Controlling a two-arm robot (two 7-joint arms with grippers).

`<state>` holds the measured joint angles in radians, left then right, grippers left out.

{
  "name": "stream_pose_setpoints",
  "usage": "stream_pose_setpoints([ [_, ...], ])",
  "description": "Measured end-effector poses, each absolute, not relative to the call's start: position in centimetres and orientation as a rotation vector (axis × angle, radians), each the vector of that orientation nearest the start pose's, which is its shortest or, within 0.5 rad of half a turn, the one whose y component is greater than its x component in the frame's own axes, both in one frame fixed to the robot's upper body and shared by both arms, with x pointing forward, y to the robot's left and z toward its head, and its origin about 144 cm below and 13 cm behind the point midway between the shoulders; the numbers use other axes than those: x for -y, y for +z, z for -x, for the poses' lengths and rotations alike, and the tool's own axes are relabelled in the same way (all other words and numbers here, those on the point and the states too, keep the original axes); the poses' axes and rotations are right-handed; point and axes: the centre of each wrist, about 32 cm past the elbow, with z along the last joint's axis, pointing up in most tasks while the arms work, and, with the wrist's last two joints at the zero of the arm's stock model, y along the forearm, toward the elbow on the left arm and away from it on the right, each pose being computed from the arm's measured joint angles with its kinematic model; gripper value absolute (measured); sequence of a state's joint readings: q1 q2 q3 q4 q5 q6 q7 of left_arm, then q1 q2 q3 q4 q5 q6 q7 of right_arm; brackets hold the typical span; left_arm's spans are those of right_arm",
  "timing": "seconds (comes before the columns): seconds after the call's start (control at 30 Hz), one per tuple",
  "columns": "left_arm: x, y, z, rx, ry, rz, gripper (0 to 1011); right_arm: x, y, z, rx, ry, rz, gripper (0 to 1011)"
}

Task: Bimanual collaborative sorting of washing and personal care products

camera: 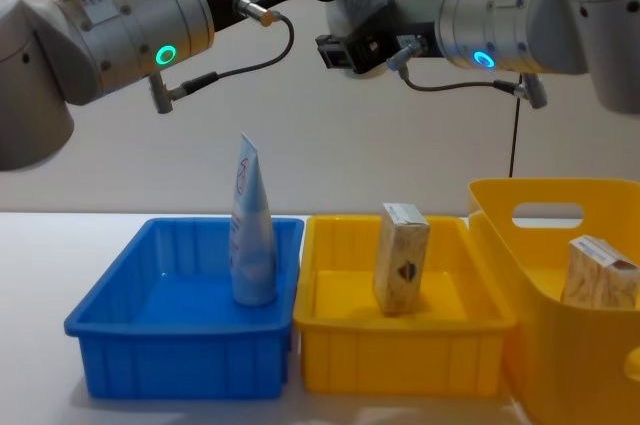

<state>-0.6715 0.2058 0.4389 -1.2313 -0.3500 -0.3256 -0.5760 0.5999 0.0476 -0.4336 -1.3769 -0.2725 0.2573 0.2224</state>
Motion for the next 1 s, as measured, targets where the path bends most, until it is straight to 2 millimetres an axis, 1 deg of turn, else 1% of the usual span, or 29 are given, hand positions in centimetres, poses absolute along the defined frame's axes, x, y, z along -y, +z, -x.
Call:
stream_pose_setpoints([
  [0.13,-18.2,128.6,-61.1,0.483,0.635,0.272,261,11.1,130.1,-57.9,0.491,-1.050,0.293,627],
  [0.17,-18.2,128.6,-61.1,0.483,0.635,0.272,308,11.1,130.1,-57.9,0.491,-1.051,0.293,627],
  [0.23,-18.2,128.6,-61.1,0.482,0.634,0.271,341,11.1,130.1,-57.9,0.491,-1.051,0.293,627],
  [0.27,-18.2,128.6,-61.1,0.482,0.634,0.271,405,11.1,130.1,-57.9,0.491,-1.051,0.293,618],
  [0.33,-18.2,128.6,-61.1,0.482,0.634,0.271,443,11.1,130.1,-57.9,0.491,-1.051,0.293,616],
  [0.37,-18.2,128.6,-61.1,0.482,0.634,0.271,499,11.1,130.1,-57.9,0.491,-1.051,0.292,616],
  [0.47,-18.2,128.6,-61.1,0.482,0.634,0.271,563,11.1,130.1,-57.9,0.491,-1.051,0.292,616],
  [0.5,-18.2,128.6,-61.1,0.482,0.634,0.271,621,11.1,130.1,-57.9,0.491,-1.051,0.292,616],
  [0.53,-18.2,128.6,-61.1,0.482,0.634,0.271,639,11.1,130.1,-57.9,0.491,-1.051,0.292,616],
  [0.57,-18.2,128.6,-61.1,0.482,0.634,0.271,699,11.1,130.1,-57.9,0.490,-1.052,0.292,616],
  [0.63,-18.2,128.6,-61.1,0.482,0.634,0.271,714,11.1,130.1,-58.0,0.490,-1.053,0.292,616],
  [0.7,-18.2,128.6,-61.1,0.482,0.634,0.271,814,11.3,130.2,-58.1,0.489,-1.058,0.293,616],
  [0.77,-18.2,128.6,-61.1,0.482,0.634,0.271,849,11.5,130.3,-58.2,0.488,-1.063,0.294,616],
  [0.8,-18.2,128.6,-61.1,0.483,0.634,0.271,898,11.7,130.3,-58.3,0.487,-1.068,0.295,616],
  [0.83,-18.2,128.6,-61.1,0.483,0.634,0.271,898,11.9,130.4,-58.3,0.486,-1.073,0.297,616],
  [0.87,-18.2,128.6,-61.1,0.483,0.634,0.271,937,12.0,130.4,-58.4,0.485,-1.077,0.298,616],
  [0.9,-18.2,128.6,-61.1,0.482,0.634,0.271,944,12.4,130.5,-58.5,0.484,-1.087,0.300,616],
  [0.93,-18.2,128.6,-61.1,0.482,0.634,0.271,998,12.5,130.5,-58.6,0.484,-1.091,0.301,616],
  [1.0,-18.2,128.6,-61.1,0.482,0.634,0.271,1001,13.1,130.7,-58.8,0.482,-1.111,0.305,616],
])
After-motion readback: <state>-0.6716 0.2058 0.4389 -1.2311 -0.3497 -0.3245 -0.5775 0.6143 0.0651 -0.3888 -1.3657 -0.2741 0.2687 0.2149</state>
